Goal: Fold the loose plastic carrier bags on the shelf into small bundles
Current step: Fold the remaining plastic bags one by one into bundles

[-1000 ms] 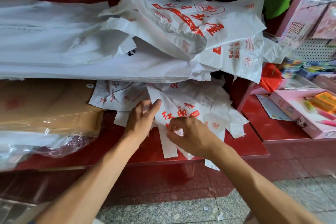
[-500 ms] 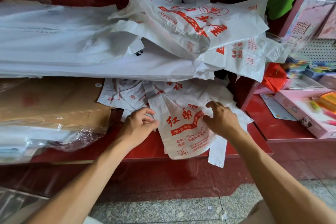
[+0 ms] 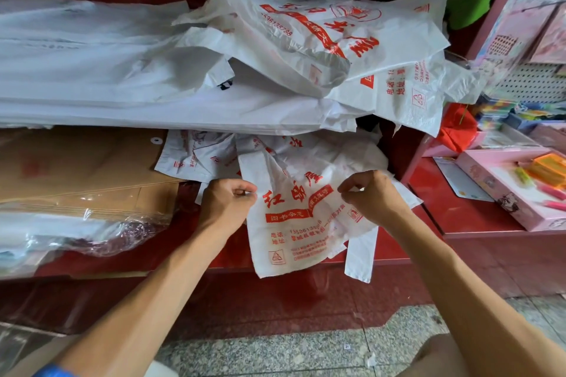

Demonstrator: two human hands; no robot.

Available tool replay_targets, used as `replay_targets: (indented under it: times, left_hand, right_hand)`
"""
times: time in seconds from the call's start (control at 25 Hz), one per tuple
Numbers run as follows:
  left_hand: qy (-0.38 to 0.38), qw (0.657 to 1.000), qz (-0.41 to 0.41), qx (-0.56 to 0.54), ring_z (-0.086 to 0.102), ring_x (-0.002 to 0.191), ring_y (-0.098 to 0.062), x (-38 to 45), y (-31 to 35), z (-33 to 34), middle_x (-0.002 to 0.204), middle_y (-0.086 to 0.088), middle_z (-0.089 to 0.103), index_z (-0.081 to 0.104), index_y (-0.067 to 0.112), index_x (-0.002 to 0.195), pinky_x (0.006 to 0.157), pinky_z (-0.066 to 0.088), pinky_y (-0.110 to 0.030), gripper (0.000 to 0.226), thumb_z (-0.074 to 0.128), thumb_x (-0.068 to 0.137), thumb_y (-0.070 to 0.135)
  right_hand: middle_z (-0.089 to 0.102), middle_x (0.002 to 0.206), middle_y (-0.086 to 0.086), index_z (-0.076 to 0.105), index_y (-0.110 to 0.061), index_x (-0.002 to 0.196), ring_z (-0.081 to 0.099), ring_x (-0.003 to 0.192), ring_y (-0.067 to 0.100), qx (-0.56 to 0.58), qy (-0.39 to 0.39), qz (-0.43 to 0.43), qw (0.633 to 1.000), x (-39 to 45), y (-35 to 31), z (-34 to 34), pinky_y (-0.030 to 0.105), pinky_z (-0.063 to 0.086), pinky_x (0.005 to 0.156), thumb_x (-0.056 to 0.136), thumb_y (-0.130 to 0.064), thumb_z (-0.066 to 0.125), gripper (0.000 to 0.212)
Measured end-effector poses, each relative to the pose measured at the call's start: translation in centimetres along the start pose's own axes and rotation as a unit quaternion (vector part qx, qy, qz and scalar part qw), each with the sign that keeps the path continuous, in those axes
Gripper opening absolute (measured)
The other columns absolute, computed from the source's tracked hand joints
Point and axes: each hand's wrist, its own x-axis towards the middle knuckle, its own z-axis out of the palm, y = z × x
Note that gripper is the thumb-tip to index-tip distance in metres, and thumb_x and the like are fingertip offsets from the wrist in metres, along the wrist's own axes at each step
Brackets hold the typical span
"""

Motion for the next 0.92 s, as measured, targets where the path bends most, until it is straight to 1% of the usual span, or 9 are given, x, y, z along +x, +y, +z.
replay_targets:
  times: [0.16,0.32,0.48,0.56,0.64,0.72,0.8,0.88,0.92]
  left_hand:
    - [0.052,0.997,-0.056,0.022,0.063,0.075,-0.006,1.3,-0.5,-1.4,0.085,0.001,0.073,0.072,0.026,0.072,0.066,0.043,-0.016,0.02,0.071,0.08,0.008]
    - [-0.001,0.991,-0.095,0.097,0.06,0.076,-0.007,1.6,-1.7,-2.1,0.091,-0.001,0.072,0.074,0.021,0.083,0.061,0.04,-0.017,0.014,0.072,0.078,0.008]
    - [0.009,0.954,0.161,0.253,0.061,0.095,-0.016,-0.1,-1.0,-2.4,0.102,0.003,0.062,0.071,0.02,0.101,0.082,0.05,-0.032,0.019,0.073,0.081,0.021]
    - [-0.156,0.928,0.254,0.222,0.055,0.104,-0.007,-2.1,0.5,-2.3,0.111,0.013,0.059,0.066,0.025,0.116,0.091,0.047,-0.03,0.045,0.069,0.079,0.051]
    - [-0.32,0.872,0.264,0.259,0.041,0.124,-0.002,-4.4,1.7,-1.9,0.135,0.022,0.044,0.044,0.034,0.142,0.107,0.036,-0.028,0.083,0.065,0.07,0.071]
    - [-0.341,0.829,0.277,0.347,0.035,0.134,-0.004,-5.4,1.3,-1.2,0.147,0.019,0.034,0.027,0.033,0.152,0.113,0.028,-0.026,0.09,0.07,0.076,0.058]
    - [-0.3,0.851,0.281,0.328,0.056,0.11,-0.009,-5.3,1.3,-1.3,0.133,0.009,0.056,0.045,0.028,0.142,0.094,0.046,-0.024,0.058,0.063,0.087,0.027]
    - [-0.27,0.894,0.243,0.264,0.057,0.068,-0.01,-4.7,1.7,-2.0,0.086,0.002,0.067,0.068,0.019,0.105,0.058,0.041,-0.02,0.017,0.056,0.093,0.018]
    - [-0.255,0.906,0.228,0.25,0.052,0.058,-0.01,-4.3,1.8,-2.4,0.071,0.001,0.062,0.068,0.015,0.091,0.052,0.035,-0.022,0.014,0.056,0.094,0.02]
  right_hand:
    - [0.069,0.087,0.003,0.077,-0.017,0.087,0.06,0.067,0.013,0.003,-0.065,0.079,0.995,-0.8,0.2,-2.0,0.02,0.046,0.055,0.085,-0.005,0.065,0.017]
    - [0.067,0.094,0.0,0.075,-0.013,0.096,0.062,0.072,0.013,-0.023,-0.157,0.107,0.982,-1.8,-0.3,-2.6,0.02,0.051,0.058,0.089,-0.005,0.063,0.016]
    - [0.067,0.091,0.014,0.073,-0.013,0.092,0.069,0.059,0.02,0.144,-0.162,0.168,0.962,-2.3,0.0,-2.4,0.025,0.052,0.046,0.089,0.001,0.061,0.018]
    - [0.068,0.102,0.02,0.072,-0.008,0.093,0.072,0.071,0.025,0.274,-0.143,0.198,0.93,-2.2,0.1,-2.1,0.027,0.055,0.05,0.092,0.001,0.057,0.018]
    - [0.069,0.103,0.022,0.071,-0.002,0.091,0.072,0.077,0.027,0.372,-0.125,0.229,0.891,-2.2,-0.1,-1.7,0.03,0.059,0.055,0.093,0.001,0.058,0.014]
    - [0.07,0.098,0.021,0.069,-0.001,0.086,0.072,0.078,0.027,0.44,-0.113,0.25,0.855,-2.0,-0.2,-1.8,0.029,0.06,0.057,0.091,0.0,0.061,0.009]
    - [0.071,0.091,0.019,0.068,-0.003,0.085,0.072,0.072,0.025,0.453,-0.103,0.254,0.849,-1.7,0.0,-2.1,0.028,0.059,0.053,0.091,-0.001,0.062,0.008]
    - [0.071,0.093,0.013,0.07,-0.008,0.087,0.07,0.074,0.023,0.333,-0.066,0.209,0.917,-1.3,0.4,-2.0,0.031,0.058,0.054,0.092,-0.003,0.06,0.012]
    - [0.07,0.099,0.007,0.071,-0.013,0.09,0.068,0.081,0.021,0.258,-0.04,0.159,0.952,-1.2,0.6,-1.8,0.033,0.058,0.06,0.093,-0.008,0.06,0.013]
